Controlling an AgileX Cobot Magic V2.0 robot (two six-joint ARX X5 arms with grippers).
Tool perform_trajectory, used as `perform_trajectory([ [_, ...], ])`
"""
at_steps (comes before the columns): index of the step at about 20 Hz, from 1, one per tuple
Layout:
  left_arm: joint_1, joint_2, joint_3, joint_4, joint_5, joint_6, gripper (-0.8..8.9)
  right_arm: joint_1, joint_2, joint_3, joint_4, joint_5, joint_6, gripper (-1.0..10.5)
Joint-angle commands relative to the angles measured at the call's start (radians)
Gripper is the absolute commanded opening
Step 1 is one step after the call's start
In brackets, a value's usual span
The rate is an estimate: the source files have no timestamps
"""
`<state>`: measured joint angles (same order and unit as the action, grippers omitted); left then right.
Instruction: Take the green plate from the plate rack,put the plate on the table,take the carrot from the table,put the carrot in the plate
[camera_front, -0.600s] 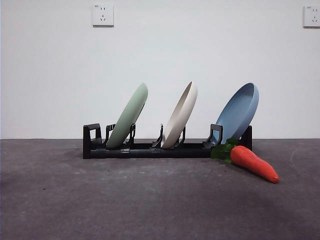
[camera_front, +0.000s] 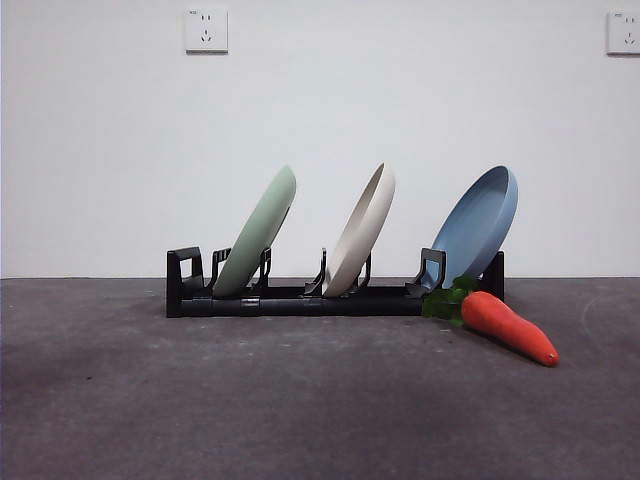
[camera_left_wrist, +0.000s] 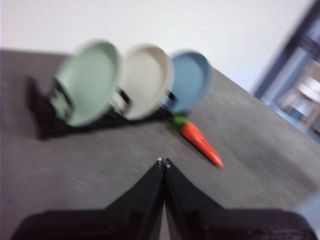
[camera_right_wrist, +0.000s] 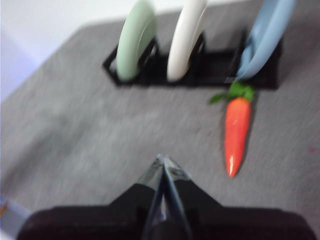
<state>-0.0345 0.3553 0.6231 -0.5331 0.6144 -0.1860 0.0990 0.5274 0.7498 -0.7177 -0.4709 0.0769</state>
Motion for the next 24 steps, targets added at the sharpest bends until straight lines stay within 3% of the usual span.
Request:
perform_trajectory([
  [1, 0.003, 0.041, 0.029, -0.043, 0.084, 0.084, -0.07, 0.001, 0.054, 0.047, -0.068, -0.068, -0.113, -0.1],
  [4, 0.003, 0.087, 0.060, -0.103, 0.117, 0.124, -0.07, 0.001, 0.093, 0.071, -0.105, -0.140, -0.126, -0.1],
  [9, 0.003, 0.116, 0.070, -0.125, 0.121, 0.138, 0.09, 0.001, 0.124, 0.073, -0.107, -0.152, -0.128, 0.1],
  [10, 0.003, 0.116, 0.070, -0.122, 0.117, 0.137, 0.93, 0.001, 0.128, 0.073, -0.106, -0.151, -0.128, 0.5],
  [11, 0.003, 0.116, 0.071, -0.122, 0.116, 0.134, 2.46, 0.001, 0.129, 0.073, -0.106, -0.151, -0.128, 1.5],
  [12, 0.003, 0.116, 0.071, -0.121, 0.108, 0.134, 4.64, 0.001, 0.129, 0.073, -0.106, -0.148, -0.128, 3.2],
  [13, 0.003, 0.116, 0.072, -0.119, 0.093, 0.131, 5.71, 0.001, 0.129, 0.073, -0.106, -0.148, -0.128, 4.7],
  [14, 0.003, 0.116, 0.072, -0.118, 0.092, 0.129, 5.71, 0.001, 0.129, 0.073, -0.106, -0.148, -0.127, 5.7],
  [19, 0.002, 0.149, 0.072, -0.026, 0.092, 0.100, 5.71, 0.001, 0.134, 0.073, -0.106, -0.148, -0.127, 5.7],
  [24, -0.014, 0.305, 0.079, 0.156, 0.094, 0.077, 5.70, 0.001, 0.134, 0.073, -0.106, -0.148, -0.127, 5.7],
])
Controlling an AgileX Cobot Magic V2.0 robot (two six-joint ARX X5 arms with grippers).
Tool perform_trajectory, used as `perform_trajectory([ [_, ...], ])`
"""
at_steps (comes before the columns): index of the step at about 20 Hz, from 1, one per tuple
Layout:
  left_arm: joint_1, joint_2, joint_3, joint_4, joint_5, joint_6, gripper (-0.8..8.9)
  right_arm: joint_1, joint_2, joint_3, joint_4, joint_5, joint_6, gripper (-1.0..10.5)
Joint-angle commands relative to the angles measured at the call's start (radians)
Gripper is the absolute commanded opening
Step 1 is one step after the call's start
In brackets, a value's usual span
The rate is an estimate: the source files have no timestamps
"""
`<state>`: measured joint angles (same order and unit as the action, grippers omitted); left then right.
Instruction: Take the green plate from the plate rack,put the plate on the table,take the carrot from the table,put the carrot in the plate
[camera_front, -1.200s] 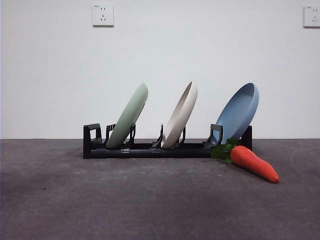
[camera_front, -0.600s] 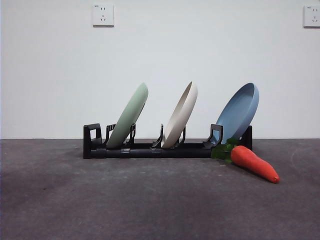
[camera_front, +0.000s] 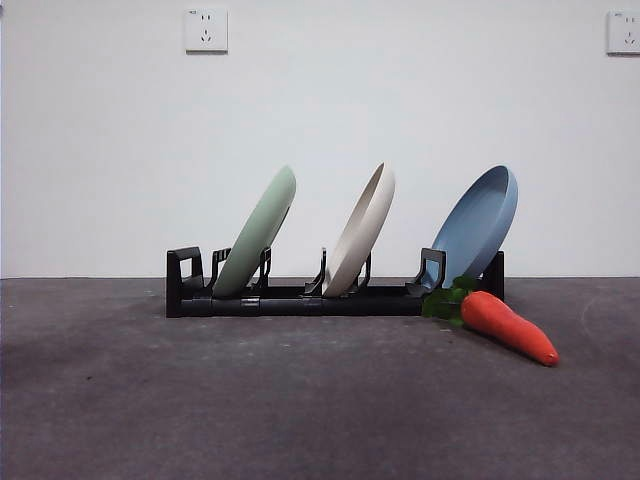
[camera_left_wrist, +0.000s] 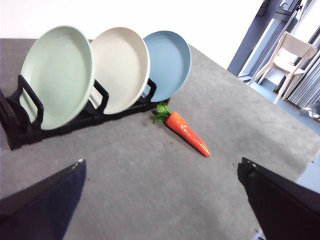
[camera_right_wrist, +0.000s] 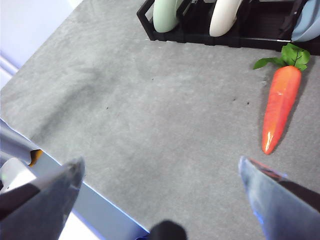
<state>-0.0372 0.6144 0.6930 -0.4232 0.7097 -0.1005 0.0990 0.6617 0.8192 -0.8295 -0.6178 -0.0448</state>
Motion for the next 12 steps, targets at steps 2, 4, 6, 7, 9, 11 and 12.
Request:
perform_trajectory([
  [2, -0.042, 0.146, 0.040, 0.109, -0.018, -0.008, 5.70, 0.001, 0.000, 0.004, 0.006, -0.001, -0.006, 5.7],
  [4, -0.081, 0.264, 0.096, 0.161, -0.066, -0.002, 5.70, 0.001, 0.002, 0.004, 0.006, -0.001, -0.006, 5.7],
  [6, -0.121, 0.387, 0.166, 0.203, -0.097, 0.002, 5.70, 0.001, 0.008, 0.004, 0.005, -0.001, -0.006, 5.7],
  [7, -0.140, 0.458, 0.211, 0.224, -0.120, 0.015, 5.70, 0.001, 0.013, 0.004, 0.005, -0.001, -0.006, 5.7],
  [9, -0.173, 0.585, 0.312, 0.229, -0.178, 0.055, 5.70, 0.001, 0.021, 0.004, 0.005, -0.001, -0.006, 5.7],
  [11, -0.203, 0.705, 0.417, 0.229, -0.237, 0.080, 5.69, 0.001, 0.029, 0.004, 0.005, -0.001, -0.006, 5.7],
  [12, -0.214, 0.753, 0.462, 0.230, -0.274, 0.084, 5.69, 0.001, 0.033, 0.004, 0.005, -0.001, -0.006, 5.7],
])
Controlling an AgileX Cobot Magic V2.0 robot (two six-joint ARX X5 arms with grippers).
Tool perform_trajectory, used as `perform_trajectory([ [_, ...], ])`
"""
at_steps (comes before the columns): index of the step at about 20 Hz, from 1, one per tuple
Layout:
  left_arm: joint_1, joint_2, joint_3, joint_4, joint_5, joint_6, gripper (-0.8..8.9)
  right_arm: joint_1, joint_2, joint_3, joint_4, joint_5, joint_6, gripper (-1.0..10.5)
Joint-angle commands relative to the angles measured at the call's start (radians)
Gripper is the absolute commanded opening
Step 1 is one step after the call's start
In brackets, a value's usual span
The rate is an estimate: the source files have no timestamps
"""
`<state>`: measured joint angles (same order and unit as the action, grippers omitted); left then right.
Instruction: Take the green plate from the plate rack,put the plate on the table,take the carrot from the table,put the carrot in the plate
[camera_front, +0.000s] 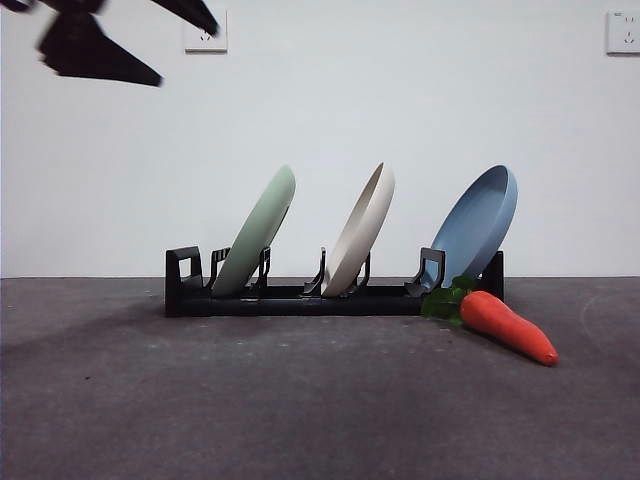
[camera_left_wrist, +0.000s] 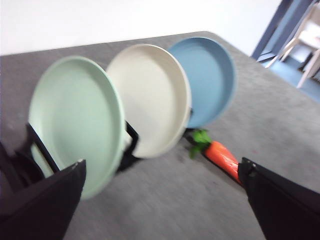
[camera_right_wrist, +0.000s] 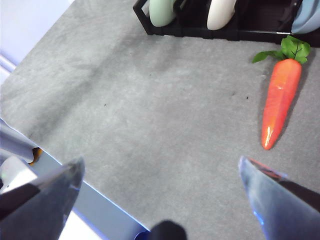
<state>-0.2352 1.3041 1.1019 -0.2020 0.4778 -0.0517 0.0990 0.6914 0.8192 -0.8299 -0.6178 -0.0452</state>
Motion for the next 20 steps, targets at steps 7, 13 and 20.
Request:
perform_trajectory([
  [7, -0.080, 0.412, 0.333, 0.054, -0.175, 0.058, 5.66, 0.001, 0.016, 0.004, 0.005, -0.001, -0.005, 5.7],
  [13, -0.105, 0.587, 0.362, 0.089, -0.220, 0.058, 5.66, 0.001, 0.016, 0.004, 0.005, -0.001, -0.005, 5.7],
  [20, -0.120, 0.644, 0.362, 0.069, -0.248, 0.057, 3.67, 0.001, 0.016, 0.004, 0.005, -0.001, -0.006, 5.7],
])
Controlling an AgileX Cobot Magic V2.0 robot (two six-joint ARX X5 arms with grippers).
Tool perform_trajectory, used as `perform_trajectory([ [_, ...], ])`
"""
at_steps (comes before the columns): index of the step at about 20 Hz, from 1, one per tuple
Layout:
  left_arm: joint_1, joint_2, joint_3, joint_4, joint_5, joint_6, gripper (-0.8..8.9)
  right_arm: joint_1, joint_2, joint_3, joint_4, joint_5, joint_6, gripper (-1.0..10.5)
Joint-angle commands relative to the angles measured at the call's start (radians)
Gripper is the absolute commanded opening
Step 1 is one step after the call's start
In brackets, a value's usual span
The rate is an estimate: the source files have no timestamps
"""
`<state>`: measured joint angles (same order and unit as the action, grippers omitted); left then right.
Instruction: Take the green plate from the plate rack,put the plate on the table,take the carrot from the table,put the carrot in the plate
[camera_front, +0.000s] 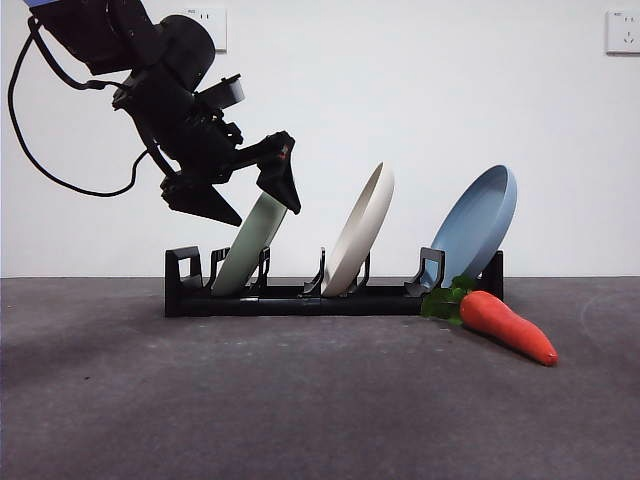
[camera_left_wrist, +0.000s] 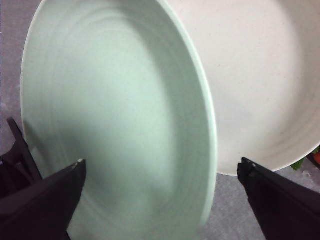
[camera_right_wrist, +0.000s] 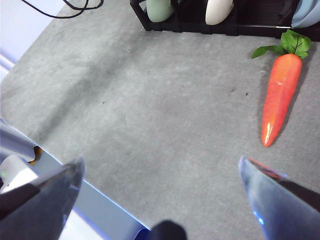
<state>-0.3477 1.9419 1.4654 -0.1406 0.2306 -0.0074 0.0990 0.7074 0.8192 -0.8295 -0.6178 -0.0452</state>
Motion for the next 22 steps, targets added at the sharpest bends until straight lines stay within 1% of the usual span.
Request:
perform_trajectory([
  [1, -0.009, 0.006, -0.002, 0.006, 0.006, 0.013, 2.31, 0.001, 0.000, 0.004, 0.005, -0.001, -0.006, 5.7],
  [2, -0.009, 0.006, -0.002, 0.003, 0.013, 0.013, 1.30, 0.001, 0.000, 0.004, 0.005, -0.001, -0.006, 5.7],
  [3, -0.011, 0.006, -0.002, -0.002, 0.014, 0.012, 0.72, 0.001, 0.000, 0.004, 0.005, -0.001, -0.006, 5.7],
  [6, -0.011, 0.006, -0.002, -0.010, 0.046, 0.012, -0.13, 0.001, 0.000, 0.004, 0.005, -0.001, -0.006, 5.7],
  [12, -0.003, -0.004, 0.011, -0.022, 0.129, -0.001, -0.08, 0.001, 0.000, 0.004, 0.005, -0.001, -0.006, 5.7],
  [13, -0.003, -0.011, 0.018, -0.025, 0.137, -0.016, -0.08, 0.001, 0.000, 0.004, 0.005, -0.002, -0.006, 5.7],
  [20, -0.003, -0.138, 0.084, -0.102, 0.132, -0.026, -0.08, 0.001, 0.000, 0.004, 0.005, -0.002, -0.006, 5.7],
  [22, -0.003, -0.191, 0.112, -0.150, 0.110, -0.026, -0.08, 0.001, 0.000, 0.004, 0.005, -0.002, -0.006, 5.7],
])
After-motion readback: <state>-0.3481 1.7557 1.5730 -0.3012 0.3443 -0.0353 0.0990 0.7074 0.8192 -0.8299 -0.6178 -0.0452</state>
